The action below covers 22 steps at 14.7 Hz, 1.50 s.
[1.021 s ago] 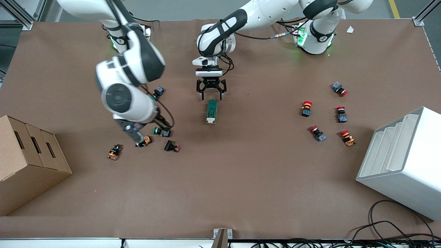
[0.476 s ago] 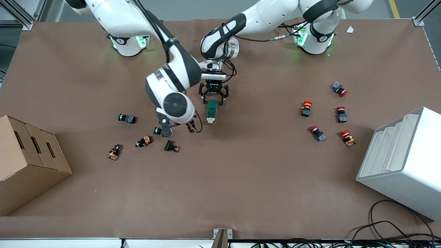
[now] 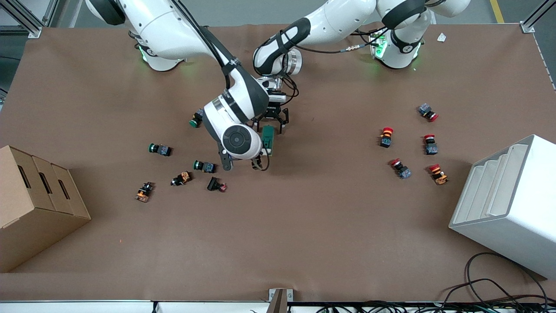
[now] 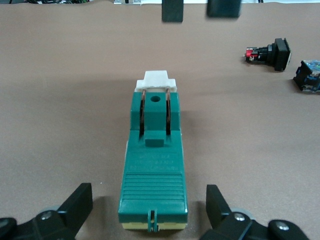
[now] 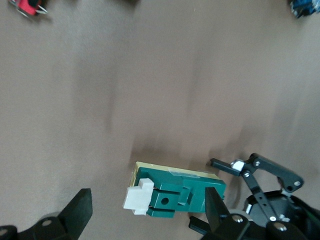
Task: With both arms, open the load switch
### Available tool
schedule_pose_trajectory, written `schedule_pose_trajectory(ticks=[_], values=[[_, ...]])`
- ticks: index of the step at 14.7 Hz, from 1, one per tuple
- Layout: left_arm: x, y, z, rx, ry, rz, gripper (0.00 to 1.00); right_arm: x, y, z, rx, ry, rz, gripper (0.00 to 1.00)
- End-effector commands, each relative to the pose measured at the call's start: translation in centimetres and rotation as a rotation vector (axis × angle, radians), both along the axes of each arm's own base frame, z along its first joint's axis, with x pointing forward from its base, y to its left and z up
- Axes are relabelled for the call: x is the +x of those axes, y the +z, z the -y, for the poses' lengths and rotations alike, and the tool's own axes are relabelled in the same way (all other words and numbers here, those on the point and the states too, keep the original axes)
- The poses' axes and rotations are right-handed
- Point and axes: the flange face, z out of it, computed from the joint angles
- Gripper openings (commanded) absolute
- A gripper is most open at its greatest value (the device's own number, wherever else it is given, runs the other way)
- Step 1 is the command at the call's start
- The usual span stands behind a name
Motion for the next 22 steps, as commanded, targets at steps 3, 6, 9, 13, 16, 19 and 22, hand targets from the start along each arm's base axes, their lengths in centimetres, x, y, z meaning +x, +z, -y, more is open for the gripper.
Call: schedule_pose_trajectory(ticks=[3,6,9,13,16,19,22], values=[[-1.1,-1.4,0.2,-0.029,0.002,-0.013,1.00,-1.1,-2.4,-1.7,-0.013,-0.016,-0.019,1.00],[-2.4,-2.4,0.2,-0.008,-0.015,-0.015,1.00,-1.6,-3.5,-1.9,-0.020,-0.013,-0.036,1.00],[-3.0,-3.3,0.0,0.014,-0.020,-0.002,0.99,-2.1,-3.8,-2.2,-0.026,-0.013,-0.045,1.00],[-2.9,-3.8,-0.3,0.028,-0.023,0.013,0.96,-2.3,-3.7,-2.3,-0.022,-0.016,-0.057,1.00],[-2.7,-3.9,-0.4,0.030,-0.021,0.015,0.95,-2.4,-3.2,-2.4,-0.005,-0.031,-0.082,1.00],[-2.7,-3.9,-0.4,0.030,-0.021,0.015,0.95,-2.8,-3.0,-2.1,-0.024,-0.018,-0.124,1.00],[-2.7,-3.9,-0.4,0.030,-0.021,0.015,0.95,-3.2,-2.7,-1.9,-0.037,-0.007,-0.154,1.00]])
